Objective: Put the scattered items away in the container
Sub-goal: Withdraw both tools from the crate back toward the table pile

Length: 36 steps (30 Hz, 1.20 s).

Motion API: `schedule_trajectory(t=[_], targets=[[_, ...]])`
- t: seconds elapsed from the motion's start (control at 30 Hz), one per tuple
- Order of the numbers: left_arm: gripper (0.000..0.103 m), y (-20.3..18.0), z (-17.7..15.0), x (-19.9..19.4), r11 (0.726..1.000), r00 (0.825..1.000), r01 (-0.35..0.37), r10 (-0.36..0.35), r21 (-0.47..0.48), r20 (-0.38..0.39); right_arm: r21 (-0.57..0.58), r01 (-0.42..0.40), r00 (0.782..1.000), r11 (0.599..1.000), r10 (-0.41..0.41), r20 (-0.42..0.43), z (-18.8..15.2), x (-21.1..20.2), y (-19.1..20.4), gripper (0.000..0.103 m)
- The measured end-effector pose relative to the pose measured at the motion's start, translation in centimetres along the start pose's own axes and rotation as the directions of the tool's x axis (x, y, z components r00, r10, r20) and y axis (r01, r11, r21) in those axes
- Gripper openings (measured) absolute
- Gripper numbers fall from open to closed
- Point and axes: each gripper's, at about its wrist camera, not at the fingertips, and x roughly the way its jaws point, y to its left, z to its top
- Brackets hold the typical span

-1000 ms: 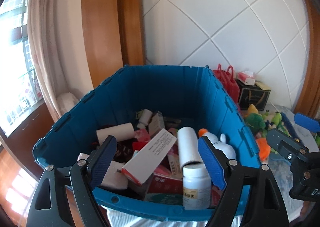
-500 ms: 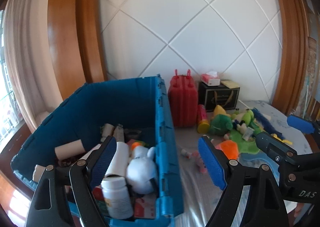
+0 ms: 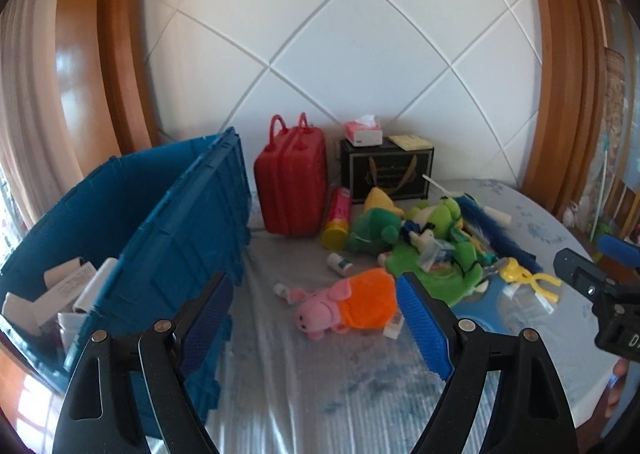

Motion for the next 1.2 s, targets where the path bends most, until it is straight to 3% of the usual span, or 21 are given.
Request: schedule_trajectory(t=[0.2,0.33,0.63,0.83,1.0,1.2], targets=[[0.084,-2.5,-1.1,3.6,0.999,0.994,-0.047,0.048,0.008,-0.1,0.058,0.047,0.996,0.997,-0.042,-0.083,-1.9,1.8,-6.3,0.103],[0.084,-3.0,-1.3,5.1,0.999,0.991,-0.046,0.048,0.024,-0.124,0.103,0.074,0.992,0.992,-0.062,-0.114,-2.7,3.0,-8.8,0.103],[0.084,-3.9,0.1,9.2,0.998,0.988,0.053,-0.047,0.035,-0.146,0.114,0.199,0.971,0.973,-0.18,-0.156,-2.2,4.1,-11.3,0.103],[0.084,-6.7,-0.6,13.0,0.989,0.971,0.138,-0.124,0.056,-0.204,0.102,0.296,0.938,0.95,-0.269,-0.219,-2.9,5.3,-12.9,0.103],[0.084,-10.2,-1.2,14.9,0.983,0.958,0.162,-0.135,0.091,-0.251,0.108,0.311,0.925,0.944,-0.275,-0.262,-3.2,6.9,-14.7,0.103],[0.084,-14.2,-0.8,16.1,0.989,0.963,0.138,-0.12,0.055,-0.242,0.045,0.238,0.941,0.97,-0.218,-0.26,-1.4,9.6,-17.5,0.103]])
